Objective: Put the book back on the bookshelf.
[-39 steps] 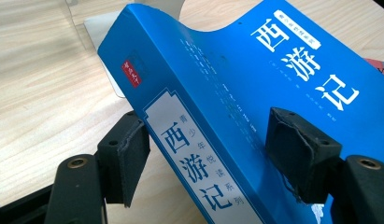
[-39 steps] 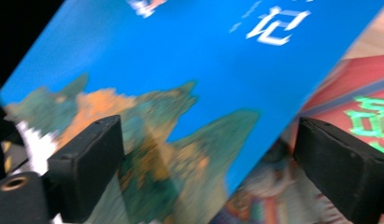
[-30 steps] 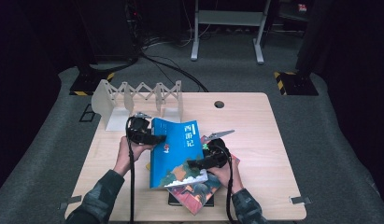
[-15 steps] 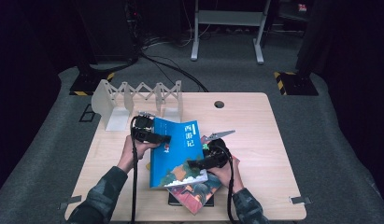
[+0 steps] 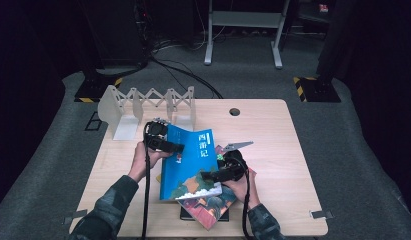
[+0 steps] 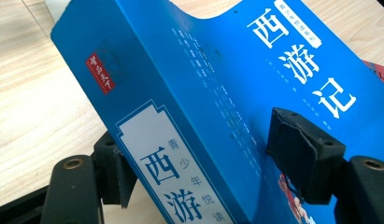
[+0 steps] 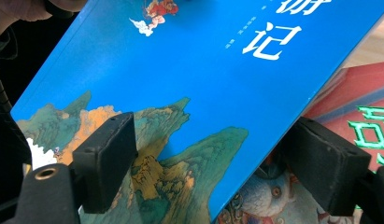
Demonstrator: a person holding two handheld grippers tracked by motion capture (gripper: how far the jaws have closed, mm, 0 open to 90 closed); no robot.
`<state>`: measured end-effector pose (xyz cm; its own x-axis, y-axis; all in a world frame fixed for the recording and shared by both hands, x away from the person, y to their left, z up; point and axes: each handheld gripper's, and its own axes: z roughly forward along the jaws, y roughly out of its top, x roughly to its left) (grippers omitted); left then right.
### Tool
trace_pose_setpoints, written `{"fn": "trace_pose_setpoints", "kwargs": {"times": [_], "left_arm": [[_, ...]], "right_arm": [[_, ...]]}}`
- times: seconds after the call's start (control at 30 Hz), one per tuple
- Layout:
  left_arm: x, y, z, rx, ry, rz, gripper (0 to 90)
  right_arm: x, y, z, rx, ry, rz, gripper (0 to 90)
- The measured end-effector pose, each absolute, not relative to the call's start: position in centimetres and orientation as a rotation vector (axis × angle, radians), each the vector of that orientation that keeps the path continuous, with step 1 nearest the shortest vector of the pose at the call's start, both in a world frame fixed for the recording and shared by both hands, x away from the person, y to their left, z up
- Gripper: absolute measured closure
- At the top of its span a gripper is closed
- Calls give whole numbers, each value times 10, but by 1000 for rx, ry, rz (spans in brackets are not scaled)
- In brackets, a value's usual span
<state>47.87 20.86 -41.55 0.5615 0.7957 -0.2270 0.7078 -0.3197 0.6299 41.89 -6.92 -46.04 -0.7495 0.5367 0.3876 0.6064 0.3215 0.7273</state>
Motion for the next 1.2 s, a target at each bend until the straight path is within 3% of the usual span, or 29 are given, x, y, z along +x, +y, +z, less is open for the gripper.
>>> {"fn": "trace_pose_setpoints", "kwargs": {"times": [0.13, 0.33, 0.37, 0.63, 0.97, 1.2], "left_arm": [[477, 210, -414, 2094, 1176, 171, 310], [476, 216, -412, 2060, 1161, 137, 366], [476, 216, -411, 2050, 1163, 136, 381], [473, 215, -401, 2066, 1138, 137, 430], [469, 207, -395, 2120, 1096, 220, 432], [469, 207, -396, 2117, 1096, 224, 434]], "right_arm": [[409, -81, -454, -1131, -2574, -1478, 136], [392, -147, -450, -1397, -2577, -1654, 116], [392, -171, -456, -1518, -2571, -1630, 105], [405, -218, -495, -1807, -2619, -1414, 120], [417, -237, -527, -1983, -2741, -1231, 117], [418, -236, -529, -1967, -2760, -1241, 123]]}}
